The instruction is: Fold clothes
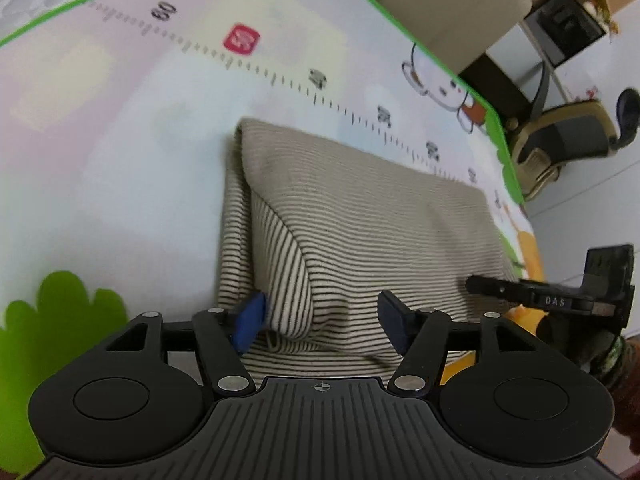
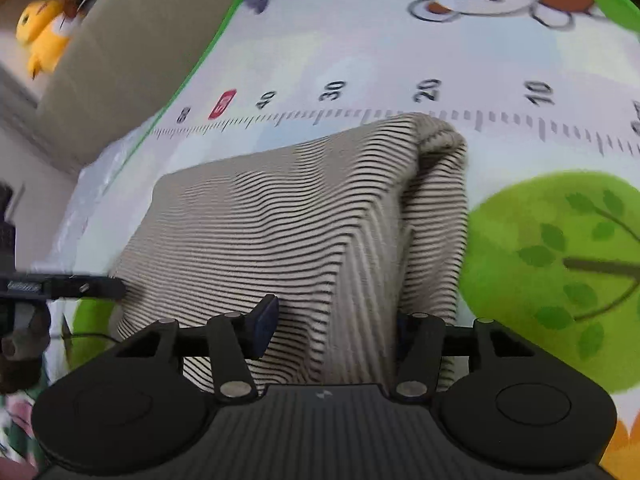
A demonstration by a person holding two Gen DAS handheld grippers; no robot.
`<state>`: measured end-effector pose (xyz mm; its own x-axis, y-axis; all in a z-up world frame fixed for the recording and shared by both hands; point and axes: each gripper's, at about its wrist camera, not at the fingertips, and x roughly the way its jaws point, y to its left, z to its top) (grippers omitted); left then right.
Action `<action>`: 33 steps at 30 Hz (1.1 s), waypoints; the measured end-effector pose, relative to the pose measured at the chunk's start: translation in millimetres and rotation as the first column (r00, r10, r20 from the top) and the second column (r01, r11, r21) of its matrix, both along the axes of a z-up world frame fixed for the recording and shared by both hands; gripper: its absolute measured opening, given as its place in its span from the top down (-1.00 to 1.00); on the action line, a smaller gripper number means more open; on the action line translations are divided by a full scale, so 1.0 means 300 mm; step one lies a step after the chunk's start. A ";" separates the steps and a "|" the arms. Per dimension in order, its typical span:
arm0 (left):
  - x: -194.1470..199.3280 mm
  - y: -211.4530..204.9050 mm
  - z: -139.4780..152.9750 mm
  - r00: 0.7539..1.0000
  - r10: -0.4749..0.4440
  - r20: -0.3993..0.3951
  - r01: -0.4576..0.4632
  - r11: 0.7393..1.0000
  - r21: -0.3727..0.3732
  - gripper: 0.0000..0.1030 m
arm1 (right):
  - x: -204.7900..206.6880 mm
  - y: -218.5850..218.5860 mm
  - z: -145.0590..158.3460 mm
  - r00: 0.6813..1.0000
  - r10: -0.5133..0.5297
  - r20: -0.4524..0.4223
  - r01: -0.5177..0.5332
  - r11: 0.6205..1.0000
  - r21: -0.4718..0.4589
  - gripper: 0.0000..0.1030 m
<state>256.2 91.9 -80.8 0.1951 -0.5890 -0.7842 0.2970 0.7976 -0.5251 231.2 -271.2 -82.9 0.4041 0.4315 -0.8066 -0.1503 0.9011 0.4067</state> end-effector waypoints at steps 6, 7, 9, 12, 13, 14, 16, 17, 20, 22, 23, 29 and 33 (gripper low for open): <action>-0.013 -0.017 0.006 0.999 -0.021 0.030 0.019 0.999 0.049 0.48 | -0.031 0.027 0.141 0.987 0.132 0.089 -0.135 0.990 0.031 0.64; -0.021 -0.005 0.025 0.999 -0.025 0.034 0.024 0.999 0.033 0.50 | -0.038 0.022 0.153 0.986 0.144 0.087 -0.148 0.988 0.041 0.64; -0.041 0.016 0.050 0.999 -0.037 0.021 0.037 0.999 0.007 0.51 | -0.048 0.012 0.120 0.988 0.149 0.046 -0.150 0.989 0.016 0.64; -0.072 0.024 0.022 0.998 -0.064 -0.023 0.065 0.997 0.039 0.50 | -0.058 -0.001 0.017 0.991 0.124 -0.046 -0.126 0.990 -0.057 0.58; -0.080 0.024 0.000 0.996 -0.069 -0.047 0.072 0.996 0.056 0.50 | -0.061 -0.007 -0.012 0.993 0.102 -0.061 -0.105 0.993 -0.048 0.58; -0.087 0.024 -0.029 0.995 -0.066 -0.079 0.072 0.995 0.069 0.50 | -0.060 -0.007 -0.012 0.994 0.094 -0.061 -0.096 0.995 -0.041 0.55; -0.101 0.024 -0.080 0.989 -0.060 -0.136 0.073 0.993 0.093 0.50 | -0.055 -0.002 0.001 0.994 0.099 -0.054 -0.102 0.994 -0.039 0.47; -0.106 0.021 -0.088 0.988 -0.063 -0.141 0.077 0.992 0.100 0.51 | -0.050 0.002 0.017 0.992 0.115 -0.042 -0.117 0.992 -0.051 0.33; -0.116 0.014 -0.062 0.991 -0.098 -0.095 0.110 0.986 0.124 0.56 | -0.042 -0.012 0.085 0.993 0.111 0.030 -0.108 0.989 -0.100 0.08; -0.113 0.022 -0.012 0.993 -0.112 -0.035 0.116 0.986 0.122 0.52 | -0.034 -0.046 0.142 0.992 0.061 0.108 -0.051 0.994 -0.093 -0.05; -0.108 0.030 0.012 0.994 -0.109 -0.018 0.110 0.989 0.101 0.48 | -0.033 -0.060 0.167 0.989 0.038 0.145 -0.024 0.995 -0.092 -0.07; -0.108 0.011 0.093 0.994 -0.111 0.001 0.111 0.994 -0.024 0.03 | 0.038 0.013 0.177 0.950 0.169 0.264 -0.108 0.967 -0.231 0.18; -0.127 -0.035 0.117 0.989 -0.150 -0.011 0.148 0.984 -0.097 0.00 | 0.065 0.109 0.087 0.929 0.296 0.224 -0.206 0.913 -0.352 0.23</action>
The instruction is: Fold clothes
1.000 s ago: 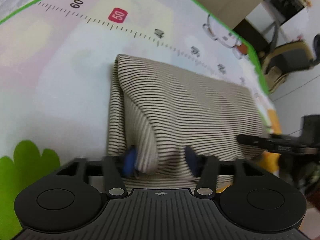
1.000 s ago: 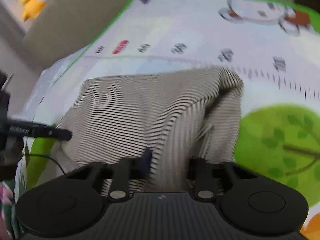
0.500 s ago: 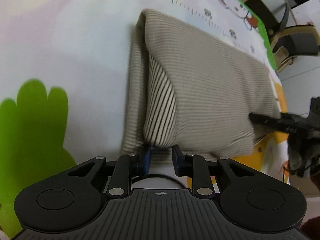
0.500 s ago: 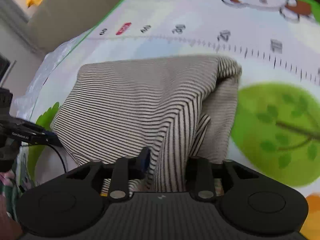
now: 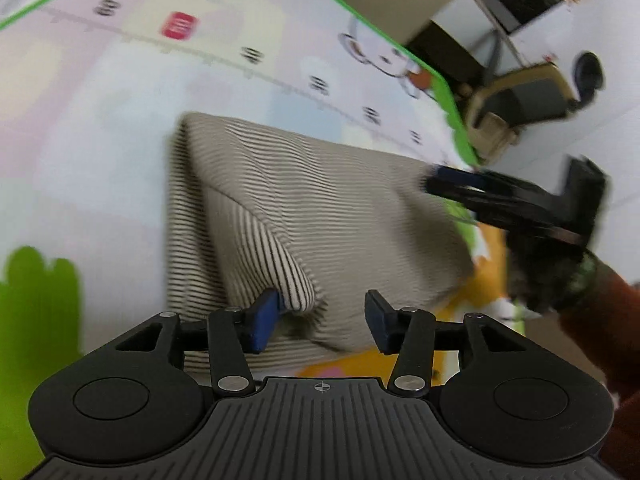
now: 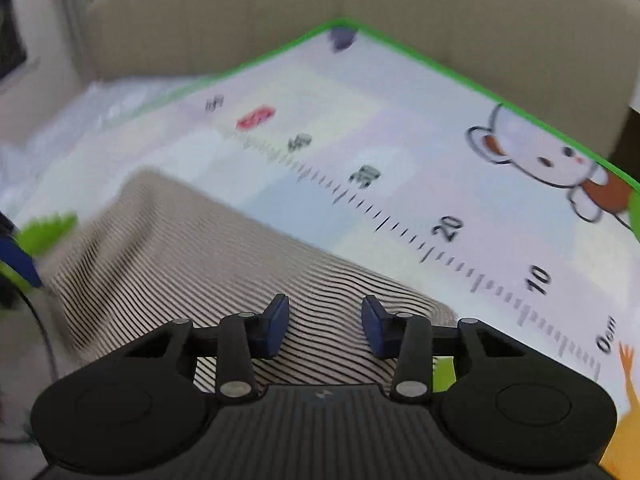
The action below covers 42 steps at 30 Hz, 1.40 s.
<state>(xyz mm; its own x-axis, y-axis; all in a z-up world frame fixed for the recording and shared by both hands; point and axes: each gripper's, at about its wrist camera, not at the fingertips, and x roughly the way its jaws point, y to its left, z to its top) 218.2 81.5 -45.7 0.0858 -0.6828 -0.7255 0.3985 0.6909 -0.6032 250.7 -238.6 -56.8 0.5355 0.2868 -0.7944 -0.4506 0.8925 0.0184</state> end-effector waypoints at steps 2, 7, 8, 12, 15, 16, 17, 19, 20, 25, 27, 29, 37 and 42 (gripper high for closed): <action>-0.012 -0.027 0.015 0.999 -0.039 -0.002 0.038 0.999 -0.029 0.00 | 0.015 0.011 -0.043 1.000 0.018 -0.015 -0.018 0.999 -0.042 0.24; -0.038 -0.063 0.104 0.990 -0.078 0.120 0.086 0.994 -0.065 -0.17 | 0.038 -0.041 -0.082 0.997 -0.028 -0.067 0.030 0.999 0.038 0.22; -0.034 -0.069 0.110 0.987 -0.082 0.136 0.091 0.994 -0.064 -0.39 | 0.040 -0.043 -0.088 0.997 -0.029 -0.067 0.031 0.999 0.043 0.21; -0.009 -0.111 0.014 0.995 -0.094 0.021 0.095 0.995 -0.038 -0.52 | 0.043 -0.028 -0.098 0.998 -0.033 -0.059 0.035 0.999 0.038 0.20; 0.012 -0.138 -0.090 0.994 -0.077 -0.078 0.078 0.997 0.007 -0.45 | 0.047 -0.017 -0.094 0.998 -0.039 -0.047 0.040 0.999 0.034 0.19; 0.030 -0.143 -0.117 0.992 -0.059 -0.109 0.061 0.998 0.014 -0.44 | 0.043 -0.020 -0.085 0.998 -0.043 -0.038 0.044 0.998 0.035 0.19; 0.048 -0.148 -0.145 0.989 -0.040 -0.140 0.043 0.999 0.022 -0.42 | 0.038 -0.022 -0.073 0.999 -0.050 -0.020 0.051 0.998 0.035 0.19; 0.086 -0.156 -0.180 0.983 -0.007 -0.183 0.013 0.999 0.030 -0.37 | 0.042 -0.031 -0.062 0.998 -0.057 -0.001 0.057 0.998 0.032 0.19; 0.106 -0.157 -0.191 0.980 0.008 -0.197 -0.001 0.999 0.032 -0.36 | 0.046 -0.035 -0.058 0.998 -0.060 0.005 0.059 0.998 0.028 0.19; 0.219 -0.191 -0.199 0.988 0.024 -0.150 -0.009 0.995 0.100 -0.14 | 0.097 -0.049 -0.071 0.996 -0.084 0.006 0.084 0.996 -0.002 0.19; 0.285 -0.227 -0.194 0.991 0.025 -0.130 -0.007 0.991 0.136 -0.10 | 0.120 -0.061 -0.077 0.993 -0.116 0.007 0.116 0.993 0.006 0.19; 0.351 -0.267 -0.179 0.994 0.045 -0.102 -0.028 0.986 0.166 -0.10 | 0.137 -0.071 -0.086 0.991 -0.137 0.006 0.137 0.991 0.008 0.19; 0.506 -0.352 -0.146 0.983 0.073 0.168 -0.115 0.959 0.260 -0.17 | 0.026 -0.069 -0.135 0.996 -0.089 0.005 0.089 0.993 -0.072 0.18; 0.565 -0.278 -0.152 0.961 0.122 0.247 -0.194 0.935 0.296 -0.20 | -0.083 -0.087 -0.135 0.983 -0.183 -0.029 0.181 0.983 -0.036 0.17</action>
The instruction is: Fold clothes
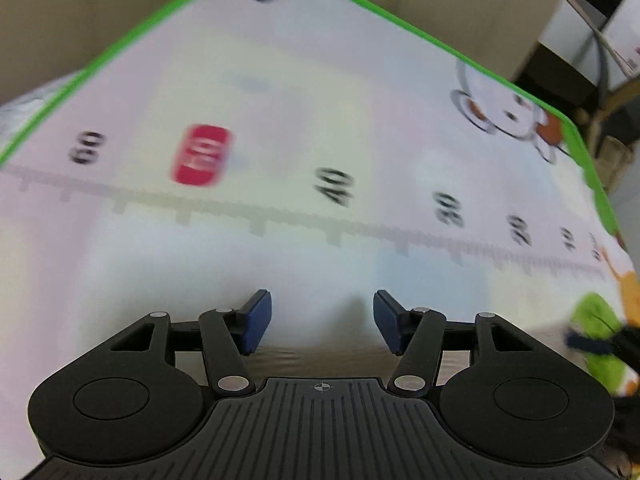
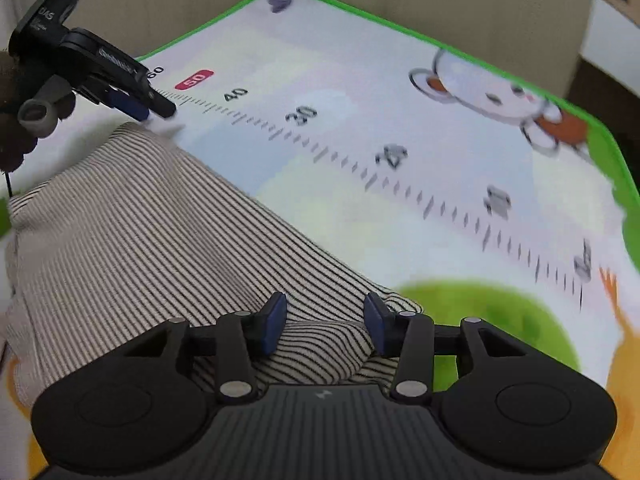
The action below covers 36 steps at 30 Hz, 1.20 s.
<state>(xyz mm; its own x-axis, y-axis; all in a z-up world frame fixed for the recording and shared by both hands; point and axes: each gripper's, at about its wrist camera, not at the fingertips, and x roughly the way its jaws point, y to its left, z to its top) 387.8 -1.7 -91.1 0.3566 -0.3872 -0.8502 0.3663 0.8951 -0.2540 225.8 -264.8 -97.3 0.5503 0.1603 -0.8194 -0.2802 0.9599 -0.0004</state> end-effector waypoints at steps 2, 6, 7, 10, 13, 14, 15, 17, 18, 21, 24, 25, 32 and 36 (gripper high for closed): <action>0.013 0.050 0.009 1.000 0.026 0.004 -0.026 0.999 -0.019 -0.20 | -0.034 0.007 0.004 1.000 0.011 -0.013 -0.011 1.000 -0.003 0.16; -0.066 0.090 0.058 0.998 -0.052 -0.043 0.048 0.995 -0.083 -0.30 | -0.050 -0.023 0.035 0.998 0.030 -0.061 -0.027 0.998 0.051 0.13; -0.106 0.094 0.068 0.994 -0.086 -0.061 0.080 0.992 -0.097 -0.34 | -0.037 -0.039 0.051 0.997 0.029 -0.067 -0.024 0.997 0.079 0.03; -0.240 0.089 0.083 0.969 -0.196 -0.149 0.175 0.974 -0.140 -0.54 | 0.007 -0.085 0.103 0.999 -0.019 -0.031 0.023 0.989 0.148 -0.16; -0.364 0.076 0.093 0.929 -0.298 -0.218 0.259 0.947 -0.192 -0.67 | 0.056 -0.087 0.122 0.999 -0.031 0.013 0.029 0.991 0.131 -0.16; -0.393 0.071 0.083 0.915 -0.316 -0.252 0.267 0.940 -0.211 -0.67 | 0.072 -0.082 0.122 0.999 -0.025 0.020 0.023 0.992 0.122 -0.16; -0.423 0.067 0.073 0.898 -0.334 -0.285 0.274 0.934 -0.231 -0.67 | 0.080 -0.068 0.115 1.000 -0.009 0.022 0.007 0.994 0.112 -0.16; -0.479 0.057 0.049 0.863 -0.366 -0.348 0.284 0.922 -0.265 -0.67 | 0.083 -0.033 0.097 0.999 0.028 0.020 -0.030 0.996 0.082 -0.13; -0.496 0.051 0.024 0.848 -0.368 -0.380 0.281 0.922 -0.265 -0.66 | 0.083 -0.019 0.085 0.999 0.044 0.013 -0.045 0.997 0.070 -0.12; -0.516 0.032 -0.045 0.842 -0.338 -0.421 0.276 0.940 -0.202 -0.43 | 0.081 0.012 0.053 0.998 0.067 -0.003 -0.067 0.997 0.023 -0.09; -0.468 0.040 -0.102 0.854 -0.268 -0.446 0.218 0.963 -0.161 -0.09 | 0.089 0.005 0.043 0.999 0.050 -0.010 -0.050 0.999 0.006 -0.09; -0.441 0.048 -0.110 0.853 -0.241 -0.462 0.179 0.968 -0.174 -0.07 | 0.092 -0.003 0.041 0.999 0.038 -0.014 -0.038 0.999 0.007 -0.09; -0.314 0.048 -0.083 0.922 -0.161 -0.351 0.115 0.982 -0.149 -0.03 | 0.110 -0.027 0.014 0.998 -0.026 -0.050 0.027 0.999 0.034 -0.09; -0.216 0.013 -0.062 0.959 -0.141 -0.246 0.116 0.987 -0.112 -0.04 | 0.128 0.017 0.008 0.999 -0.020 -0.051 0.022 0.999 0.045 -0.09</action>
